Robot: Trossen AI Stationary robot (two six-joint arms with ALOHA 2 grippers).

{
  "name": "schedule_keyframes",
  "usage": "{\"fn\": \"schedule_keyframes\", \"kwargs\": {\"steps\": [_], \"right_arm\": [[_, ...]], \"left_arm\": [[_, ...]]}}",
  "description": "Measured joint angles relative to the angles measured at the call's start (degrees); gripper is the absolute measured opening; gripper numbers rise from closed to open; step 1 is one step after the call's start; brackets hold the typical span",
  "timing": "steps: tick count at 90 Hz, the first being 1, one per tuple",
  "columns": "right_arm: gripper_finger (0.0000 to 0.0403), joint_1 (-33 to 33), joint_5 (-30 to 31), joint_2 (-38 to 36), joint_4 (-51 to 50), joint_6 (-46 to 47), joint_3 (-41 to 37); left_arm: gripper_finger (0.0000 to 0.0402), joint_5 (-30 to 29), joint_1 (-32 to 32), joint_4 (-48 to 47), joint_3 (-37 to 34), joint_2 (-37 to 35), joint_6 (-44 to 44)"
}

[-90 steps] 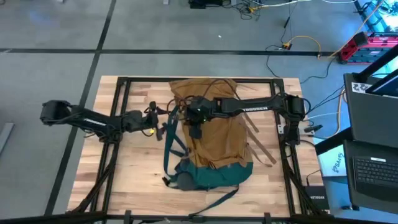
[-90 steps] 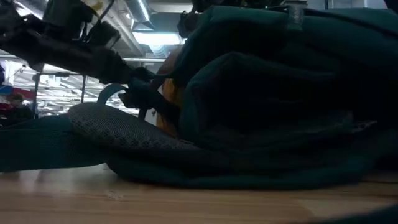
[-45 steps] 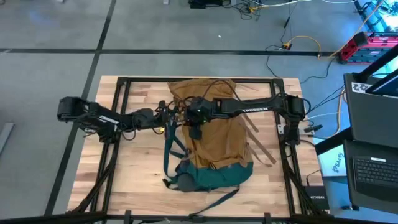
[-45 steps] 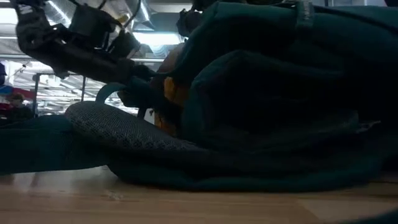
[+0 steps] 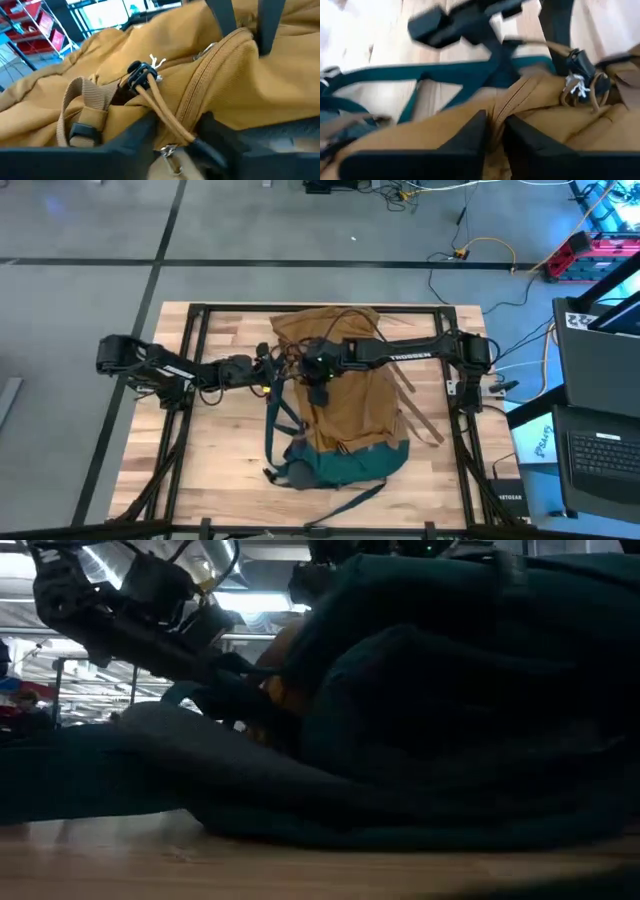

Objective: Unpack backpack
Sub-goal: Open the brown backpack

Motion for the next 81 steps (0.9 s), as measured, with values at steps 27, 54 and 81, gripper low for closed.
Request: {"fn": "schedule_keyframes", "kwargs": {"steps": [27, 54, 81], "right_arm": [[0.0137, 2.28, 0.03, -0.11, -8.35, -0.31, 0.02], [0.0149, 3.80, 4.14, -0.09, -10.73, -0.89, 0.00], [0.0150, 3.69, 7.37, 0.02, -9.31, -1.83, -0.09]], "left_arm": [[0.0012, -1.28, -0.04, -3.85, -0.02, 0.04, 1.09], [0.0002, -0.35, -1.03, -8.46, -0.04, 0.02, 2.95], [0.0001, 1.99, -2.96, -15.45, -0.09, -0.03, 4.33]]}}
